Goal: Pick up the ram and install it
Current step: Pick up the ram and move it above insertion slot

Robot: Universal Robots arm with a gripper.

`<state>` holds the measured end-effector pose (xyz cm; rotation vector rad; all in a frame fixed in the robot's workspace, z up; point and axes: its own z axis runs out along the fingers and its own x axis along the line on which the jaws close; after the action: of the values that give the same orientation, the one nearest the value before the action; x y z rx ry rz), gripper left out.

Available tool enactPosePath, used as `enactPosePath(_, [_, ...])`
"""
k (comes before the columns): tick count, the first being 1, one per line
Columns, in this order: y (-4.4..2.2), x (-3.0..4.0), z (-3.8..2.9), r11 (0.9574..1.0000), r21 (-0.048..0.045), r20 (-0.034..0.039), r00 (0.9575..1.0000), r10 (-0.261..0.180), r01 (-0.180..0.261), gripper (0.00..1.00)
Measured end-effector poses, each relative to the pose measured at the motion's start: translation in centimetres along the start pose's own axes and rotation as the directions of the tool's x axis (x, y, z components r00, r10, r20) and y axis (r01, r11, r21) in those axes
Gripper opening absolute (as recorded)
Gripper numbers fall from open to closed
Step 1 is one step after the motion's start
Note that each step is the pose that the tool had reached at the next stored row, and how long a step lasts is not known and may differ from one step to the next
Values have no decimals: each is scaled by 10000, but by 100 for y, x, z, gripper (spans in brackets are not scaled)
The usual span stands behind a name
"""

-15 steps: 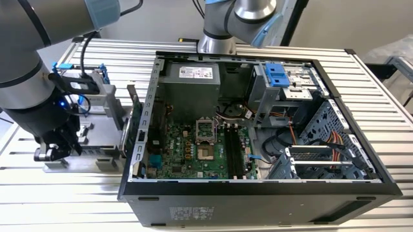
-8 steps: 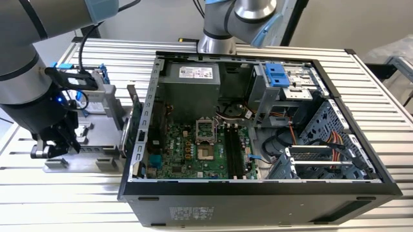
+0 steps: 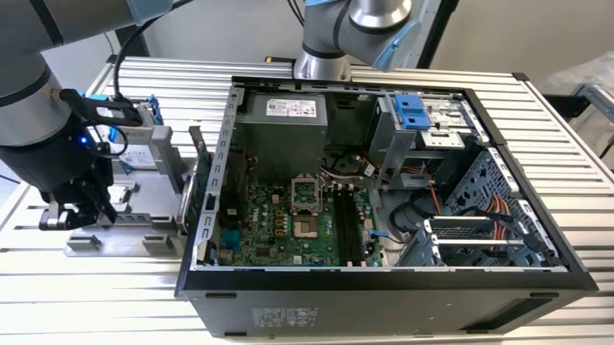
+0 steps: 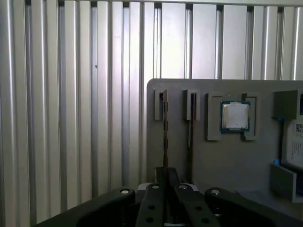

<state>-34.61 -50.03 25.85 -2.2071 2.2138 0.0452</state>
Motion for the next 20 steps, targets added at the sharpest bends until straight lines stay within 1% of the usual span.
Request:
enactPosePath(7, [1, -4, -104, 10000, 0, 1, 10000, 9, -9, 0])
enactPosePath(20, [3, -10, -316, 10000, 0, 0, 10000, 15, -15, 0])
